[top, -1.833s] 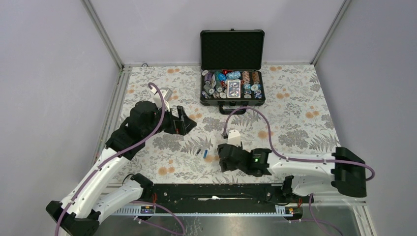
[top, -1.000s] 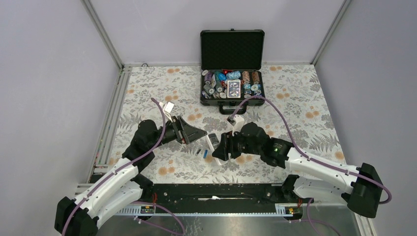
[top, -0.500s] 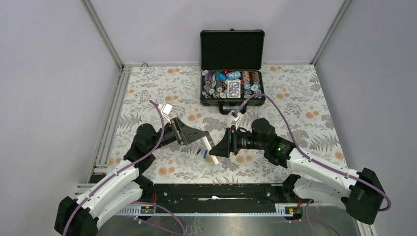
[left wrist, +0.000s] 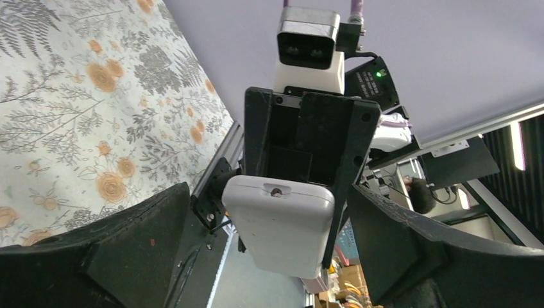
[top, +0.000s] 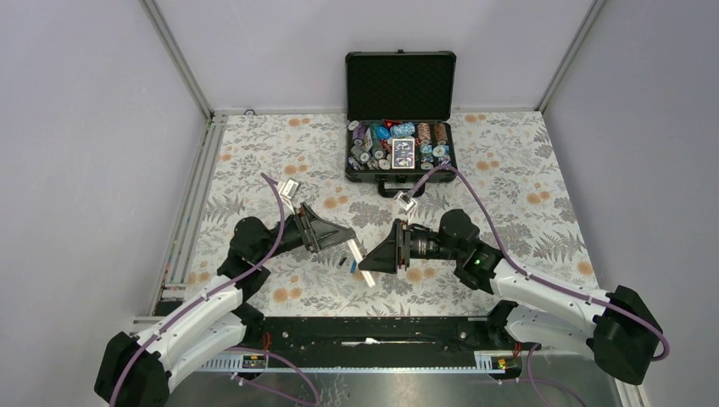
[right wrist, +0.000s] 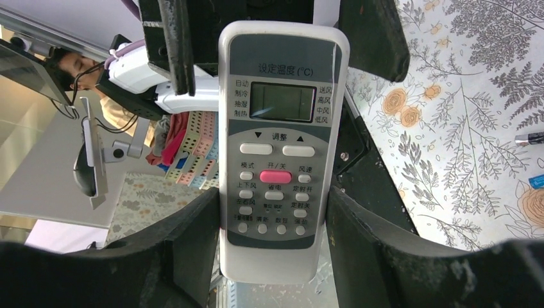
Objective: Load the batteries into the remote control
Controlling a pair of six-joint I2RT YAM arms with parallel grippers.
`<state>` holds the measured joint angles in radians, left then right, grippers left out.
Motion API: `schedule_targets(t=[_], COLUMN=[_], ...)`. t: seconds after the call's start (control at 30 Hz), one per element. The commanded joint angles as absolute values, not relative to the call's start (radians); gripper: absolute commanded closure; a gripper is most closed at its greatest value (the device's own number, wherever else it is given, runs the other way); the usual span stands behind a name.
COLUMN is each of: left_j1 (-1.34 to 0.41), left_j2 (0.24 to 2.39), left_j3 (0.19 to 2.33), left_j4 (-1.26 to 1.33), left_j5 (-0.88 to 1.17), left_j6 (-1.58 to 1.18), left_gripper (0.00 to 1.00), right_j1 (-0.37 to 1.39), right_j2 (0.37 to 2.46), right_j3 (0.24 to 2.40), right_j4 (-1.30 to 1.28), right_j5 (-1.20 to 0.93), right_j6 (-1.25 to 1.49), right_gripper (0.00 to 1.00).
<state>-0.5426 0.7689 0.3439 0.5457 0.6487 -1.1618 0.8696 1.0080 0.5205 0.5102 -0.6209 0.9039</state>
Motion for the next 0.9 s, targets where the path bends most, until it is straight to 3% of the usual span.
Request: schedule_targets(t=[0.0,0.37,0.53,0.63,0.83,0.87], left_j1=[-0.541,-0.547,-0.549,-0.549,-0.549,-0.549], left_j2=[0.778,0.796,0.802,0.807,0.825,0.825], left_j3=[0.337,0.351,0.349,0.347,0.336,0.334], left_j4=[0.687,0.691,0.726,0.741,0.804,0.807], left_j5=[0.715,0.757,0.769,0.773,0.782,0.779], left_j6=[-1.231,-1.27,-1.288,-1.3,-1.333,-1.337], left_gripper=[0.01,0.16,0.29,0.43,0.8,0.88], right_j1=[0.866,0.865,0.865,0.865,0.865,0.865], right_j2=[1.015,1.024,1.03,1.034,1.027,1.024], right_j3=[0.518,0.532,0.532,0.531,0.531,0.533], right_j4=[0.638,0.629,0.622,0.618,0.584,0.577], right_j5=[-0.638,-0.609,-0.606,-0.6,-0.578,-0.576], right_j6=[0.937,0.898,0.886,0.884,0.866,0.864], right_gripper=[1.0,1.0,1.0,1.0,1.0,0.94])
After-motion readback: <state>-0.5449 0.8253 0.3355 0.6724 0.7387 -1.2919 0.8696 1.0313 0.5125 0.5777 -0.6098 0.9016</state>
